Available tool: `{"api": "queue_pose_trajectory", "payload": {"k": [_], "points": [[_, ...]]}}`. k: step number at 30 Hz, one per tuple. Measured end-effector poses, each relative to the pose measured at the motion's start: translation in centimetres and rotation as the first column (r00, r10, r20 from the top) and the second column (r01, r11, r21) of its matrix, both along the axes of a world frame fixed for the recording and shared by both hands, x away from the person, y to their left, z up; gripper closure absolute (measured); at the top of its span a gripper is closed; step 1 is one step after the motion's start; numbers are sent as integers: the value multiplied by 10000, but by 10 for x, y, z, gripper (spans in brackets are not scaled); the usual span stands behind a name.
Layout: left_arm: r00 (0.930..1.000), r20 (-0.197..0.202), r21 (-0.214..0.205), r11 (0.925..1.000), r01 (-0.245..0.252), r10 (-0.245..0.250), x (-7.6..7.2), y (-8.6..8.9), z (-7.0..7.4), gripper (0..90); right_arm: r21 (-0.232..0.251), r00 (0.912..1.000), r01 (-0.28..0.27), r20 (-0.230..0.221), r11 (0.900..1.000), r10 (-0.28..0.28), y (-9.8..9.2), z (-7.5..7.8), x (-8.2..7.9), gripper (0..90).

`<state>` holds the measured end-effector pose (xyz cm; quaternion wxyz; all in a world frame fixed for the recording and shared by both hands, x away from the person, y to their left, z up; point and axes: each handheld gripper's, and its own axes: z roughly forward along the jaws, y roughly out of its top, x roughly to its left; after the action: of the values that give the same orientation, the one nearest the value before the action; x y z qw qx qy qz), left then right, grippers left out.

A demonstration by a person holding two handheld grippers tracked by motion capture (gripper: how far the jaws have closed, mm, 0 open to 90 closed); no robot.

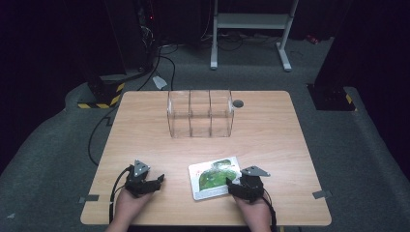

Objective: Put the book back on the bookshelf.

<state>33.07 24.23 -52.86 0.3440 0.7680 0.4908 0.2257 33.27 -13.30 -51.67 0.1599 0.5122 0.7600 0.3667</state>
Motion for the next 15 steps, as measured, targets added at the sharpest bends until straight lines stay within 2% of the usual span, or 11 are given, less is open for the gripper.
{"api": "queue_pose_trajectory", "payload": {"k": [2, 4, 8, 9, 11, 12, 15], "points": [[9999, -51, -11, 10000, 89, -89, -3, -2, 1, 256, 38, 9999, -159, 60, 9999, 158, 10, -1, -1, 308], [9999, -71, -59, 9999, 96, -97, -4, -4, 1, 304, 44, 9997, -220, 63, 9997, 220, 15, -1, -1, 308], [9990, -62, -624, 9971, 430, -435, -12, -13, 6, 375, -114, 9988, -397, 287, 9991, 401, 29, -1, -1, 311], [9981, 76, -604, 9962, 621, -618, -14, -18, 8, 399, -134, 9985, -458, 307, 9989, 462, 30, -1, -1, 311], [9951, 258, -267, 9950, 958, -951, -20, -32, 10, 457, -159, 9979, -542, 353, 9984, 547, 31, -1, -3, 307], [9933, 290, -62, 9937, 1120, -1117, -22, -41, 11, 490, -174, 9973, -616, 379, 9979, 622, 30, -2, -3, 306], [9894, 187, 110, 9896, 1436, -1438, -27, -58, 11, 518, -126, 9971, -675, 350, 9976, 679, 29, -2, -3, 307]]}}
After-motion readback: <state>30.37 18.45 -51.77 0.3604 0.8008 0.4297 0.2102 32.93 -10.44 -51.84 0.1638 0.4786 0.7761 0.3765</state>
